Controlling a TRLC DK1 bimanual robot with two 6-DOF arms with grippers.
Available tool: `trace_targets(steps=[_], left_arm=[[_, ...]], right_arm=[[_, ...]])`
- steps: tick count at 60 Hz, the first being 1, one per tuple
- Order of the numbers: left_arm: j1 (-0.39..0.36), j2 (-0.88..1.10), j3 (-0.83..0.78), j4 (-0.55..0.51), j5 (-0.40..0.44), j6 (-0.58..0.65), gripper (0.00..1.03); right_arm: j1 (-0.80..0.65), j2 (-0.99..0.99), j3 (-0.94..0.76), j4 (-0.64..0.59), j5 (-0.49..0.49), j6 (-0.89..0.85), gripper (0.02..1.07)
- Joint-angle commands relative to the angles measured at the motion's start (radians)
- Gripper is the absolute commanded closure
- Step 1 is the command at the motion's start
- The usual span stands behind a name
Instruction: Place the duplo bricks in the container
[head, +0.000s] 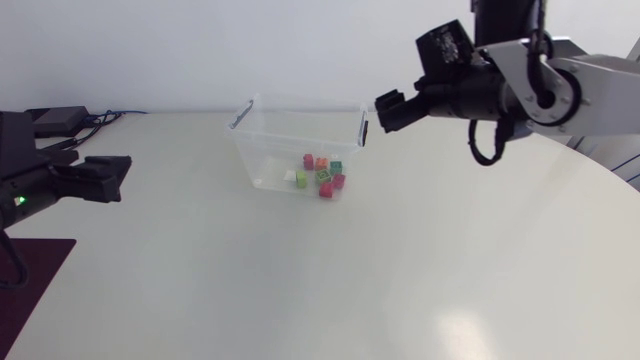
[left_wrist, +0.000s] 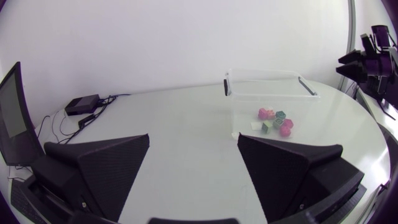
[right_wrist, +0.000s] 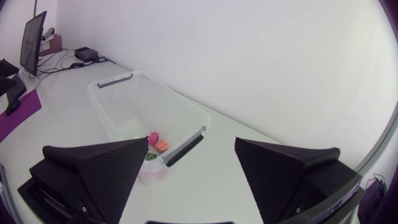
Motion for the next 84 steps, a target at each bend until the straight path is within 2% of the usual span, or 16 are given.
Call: trace_targets(steps=[1,13,41,61,84], left_arm=[[0.020,-0.036,-0.038,0.024,0.000,0.020,0.04],[0.051,-0.140,-0.134,0.069,-0.002,0.027,0.04],[0.099,-0.326,-0.328,0.150,-0.002,0.028,0.04],[0.100,-0.398,-0.411,0.191,-0.014,0.030,0.04],[0.045,-0.537,-0.503,0.207,-0.029,-0.032,0.05]], right_arm=[[-0.042,-0.074,-0.086,0.030,0.013,0.037,0.06],[-0.123,-0.265,-0.318,0.145,0.036,-0.027,0.06],[-0.287,-0.650,-0.669,0.184,0.019,-0.044,0.07],[-0.355,-0.908,-0.838,0.187,0.009,-0.037,0.07],[-0.360,-1.117,-0.956,0.141,0.000,0.064,0.07]])
